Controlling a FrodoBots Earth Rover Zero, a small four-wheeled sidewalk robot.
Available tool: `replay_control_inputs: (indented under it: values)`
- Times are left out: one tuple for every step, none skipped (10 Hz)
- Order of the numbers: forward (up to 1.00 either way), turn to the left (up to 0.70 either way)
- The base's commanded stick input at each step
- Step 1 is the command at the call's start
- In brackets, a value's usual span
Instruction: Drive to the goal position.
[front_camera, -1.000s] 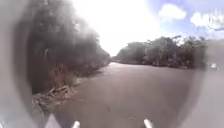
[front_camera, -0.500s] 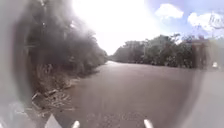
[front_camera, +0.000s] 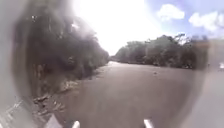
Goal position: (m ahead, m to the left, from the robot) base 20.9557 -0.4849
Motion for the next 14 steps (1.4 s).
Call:
replay_control_inputs:
  values:
    - [0.7, -0.33]
    - [0.7, -0.28]
    - [0.7, -0.22]
    - [0.7, -0.07]
    - [0.7, -0.04]
    - [0.7, -0.07]
    - [0.7, -0.12]
    - [0.7, -0.18]
    - [0.7, -0.24]
    - [0.7, -0.29]
    - [0.7, -0.35]
    - [0.7, -0.23]
    - [0.7, -0.12]
    - [0.7, 0.0]
